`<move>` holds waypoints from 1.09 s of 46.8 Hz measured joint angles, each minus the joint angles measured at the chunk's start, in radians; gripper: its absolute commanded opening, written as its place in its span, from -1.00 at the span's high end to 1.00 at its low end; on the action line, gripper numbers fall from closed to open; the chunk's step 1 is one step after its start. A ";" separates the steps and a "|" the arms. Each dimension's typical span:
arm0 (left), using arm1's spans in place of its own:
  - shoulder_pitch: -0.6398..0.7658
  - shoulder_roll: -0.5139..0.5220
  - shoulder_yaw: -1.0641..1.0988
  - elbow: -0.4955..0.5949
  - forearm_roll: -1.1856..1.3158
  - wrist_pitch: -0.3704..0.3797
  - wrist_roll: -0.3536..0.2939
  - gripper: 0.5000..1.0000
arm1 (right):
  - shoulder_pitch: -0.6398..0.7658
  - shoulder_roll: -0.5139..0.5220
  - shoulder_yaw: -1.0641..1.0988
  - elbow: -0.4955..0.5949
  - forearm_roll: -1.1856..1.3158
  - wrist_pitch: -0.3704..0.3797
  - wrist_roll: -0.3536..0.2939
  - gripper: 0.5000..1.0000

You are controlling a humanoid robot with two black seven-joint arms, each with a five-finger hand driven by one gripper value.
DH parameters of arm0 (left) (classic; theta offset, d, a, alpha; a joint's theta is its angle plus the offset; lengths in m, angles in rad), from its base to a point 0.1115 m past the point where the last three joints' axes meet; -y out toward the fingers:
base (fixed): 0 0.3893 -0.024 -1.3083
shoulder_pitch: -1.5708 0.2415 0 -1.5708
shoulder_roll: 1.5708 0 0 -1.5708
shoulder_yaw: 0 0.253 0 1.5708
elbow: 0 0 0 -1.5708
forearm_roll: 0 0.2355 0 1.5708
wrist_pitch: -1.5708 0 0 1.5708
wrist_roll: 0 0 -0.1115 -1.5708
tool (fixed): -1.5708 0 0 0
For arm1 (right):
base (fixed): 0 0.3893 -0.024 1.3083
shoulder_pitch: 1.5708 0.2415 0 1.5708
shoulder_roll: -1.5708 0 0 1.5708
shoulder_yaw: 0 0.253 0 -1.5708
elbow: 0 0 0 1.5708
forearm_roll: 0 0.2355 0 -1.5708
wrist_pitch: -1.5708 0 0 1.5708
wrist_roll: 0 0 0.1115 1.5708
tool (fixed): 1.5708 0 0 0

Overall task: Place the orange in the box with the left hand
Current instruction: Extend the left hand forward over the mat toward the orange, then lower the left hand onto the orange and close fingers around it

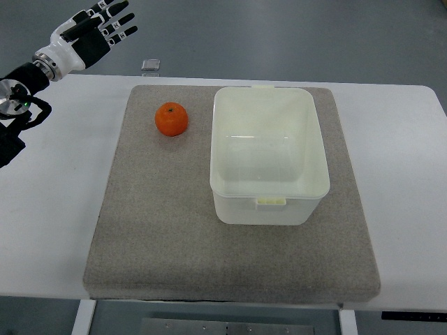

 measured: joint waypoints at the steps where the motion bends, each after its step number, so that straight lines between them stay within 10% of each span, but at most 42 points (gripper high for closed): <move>1: 0.000 0.000 0.000 0.000 0.024 0.000 0.000 -0.98 | 0.000 0.000 0.000 0.000 0.000 0.000 0.000 -0.70; 38: -0.051 0.028 0.030 -0.138 1.150 0.001 -0.171 -0.98 | 0.000 0.000 0.000 0.000 0.000 0.000 -0.001 -0.70; 51: -0.066 0.018 0.152 -0.205 1.381 0.153 -0.243 -0.98 | 0.000 0.000 0.000 0.000 0.000 0.000 0.000 -0.70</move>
